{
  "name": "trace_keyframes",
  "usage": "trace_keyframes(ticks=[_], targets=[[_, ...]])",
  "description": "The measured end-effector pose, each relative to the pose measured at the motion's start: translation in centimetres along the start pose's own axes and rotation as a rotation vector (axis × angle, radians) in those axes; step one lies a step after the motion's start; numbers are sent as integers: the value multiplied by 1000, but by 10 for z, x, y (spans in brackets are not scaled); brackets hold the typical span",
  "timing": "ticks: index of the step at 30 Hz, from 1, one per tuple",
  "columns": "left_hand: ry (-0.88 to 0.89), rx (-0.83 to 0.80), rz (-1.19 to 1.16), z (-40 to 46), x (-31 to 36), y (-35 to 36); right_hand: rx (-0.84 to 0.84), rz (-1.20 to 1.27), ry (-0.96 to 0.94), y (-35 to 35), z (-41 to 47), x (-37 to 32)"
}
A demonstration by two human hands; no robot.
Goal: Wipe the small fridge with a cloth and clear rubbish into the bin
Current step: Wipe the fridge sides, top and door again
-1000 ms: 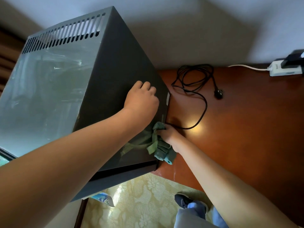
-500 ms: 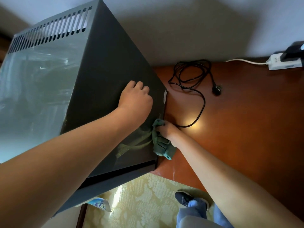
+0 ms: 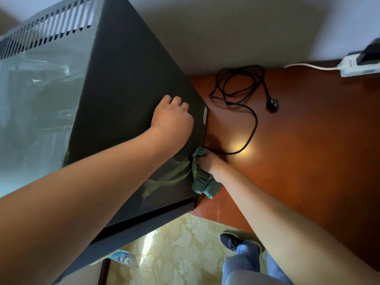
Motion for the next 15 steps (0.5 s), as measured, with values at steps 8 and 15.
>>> trace_keyframes(ticks=[8,15], targets=[[0,-11,5,9,2,-2,55,299,-159,-29,24,-50],[3,-19,-5,14,2,-2,15,-57,21,-17,6,-8]])
Point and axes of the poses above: each hand's wrist, its own z-axis towards the middle knuckle, its own y-axis out of the palm, x = y × z, the point moved 5 cm from there along z, towards the middle knuckle, and after that the axes turned 11 degrees about z, right-handed, at the moved point
